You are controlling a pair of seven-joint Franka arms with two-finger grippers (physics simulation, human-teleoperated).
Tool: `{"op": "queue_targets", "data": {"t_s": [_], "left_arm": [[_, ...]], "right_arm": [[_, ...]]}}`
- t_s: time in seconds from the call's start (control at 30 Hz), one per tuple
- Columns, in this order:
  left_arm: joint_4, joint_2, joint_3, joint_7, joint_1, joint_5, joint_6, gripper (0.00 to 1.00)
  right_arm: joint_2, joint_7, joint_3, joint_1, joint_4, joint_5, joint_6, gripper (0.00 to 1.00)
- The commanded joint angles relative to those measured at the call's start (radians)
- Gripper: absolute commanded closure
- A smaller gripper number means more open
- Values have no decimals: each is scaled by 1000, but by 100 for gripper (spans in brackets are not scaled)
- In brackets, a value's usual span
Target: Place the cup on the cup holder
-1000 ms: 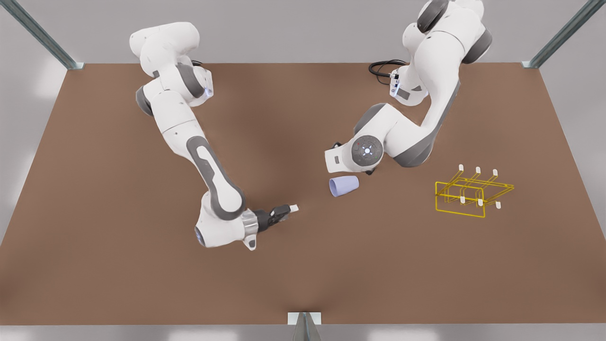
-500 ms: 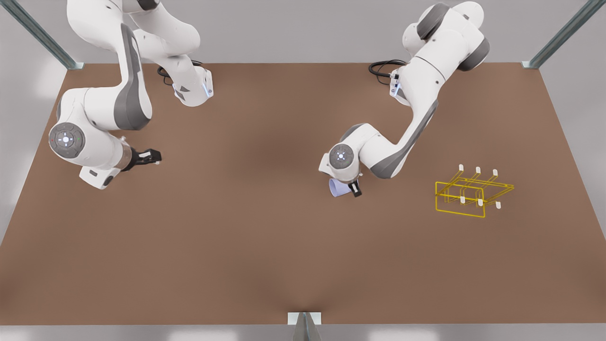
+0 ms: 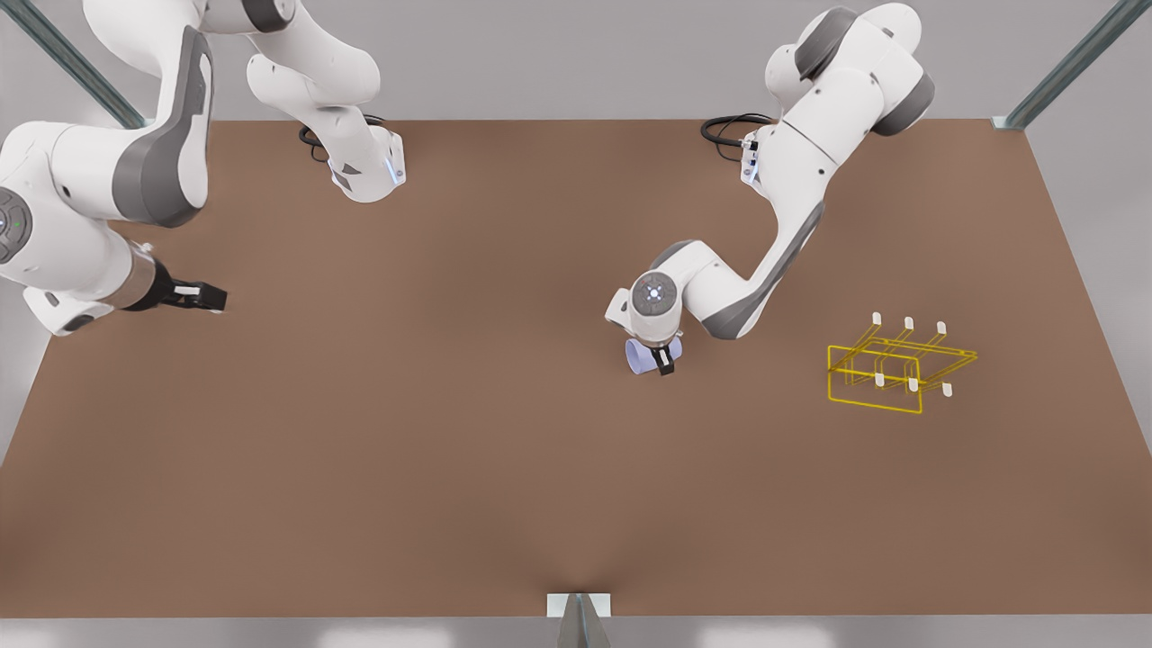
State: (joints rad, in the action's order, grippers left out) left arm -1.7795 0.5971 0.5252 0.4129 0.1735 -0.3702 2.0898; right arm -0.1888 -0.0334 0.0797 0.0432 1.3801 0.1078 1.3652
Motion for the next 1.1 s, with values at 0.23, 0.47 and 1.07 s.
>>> {"op": "queue_targets", "data": {"t_s": [0.23,0.47,1.07], "left_arm": [[-1,79,-2,-28,-25,-1,65,0],[-1,113,-2,-59,-20,-1,72,0],[26,107,-1,-68,-22,-107,-101,19]], "right_arm": [[0,-143,2,-2,-6,7,-17,0],[-3,-146,3,-3,-10,9,-18,0],[-3,-145,3,-17,-10,12,-18,0]]}}
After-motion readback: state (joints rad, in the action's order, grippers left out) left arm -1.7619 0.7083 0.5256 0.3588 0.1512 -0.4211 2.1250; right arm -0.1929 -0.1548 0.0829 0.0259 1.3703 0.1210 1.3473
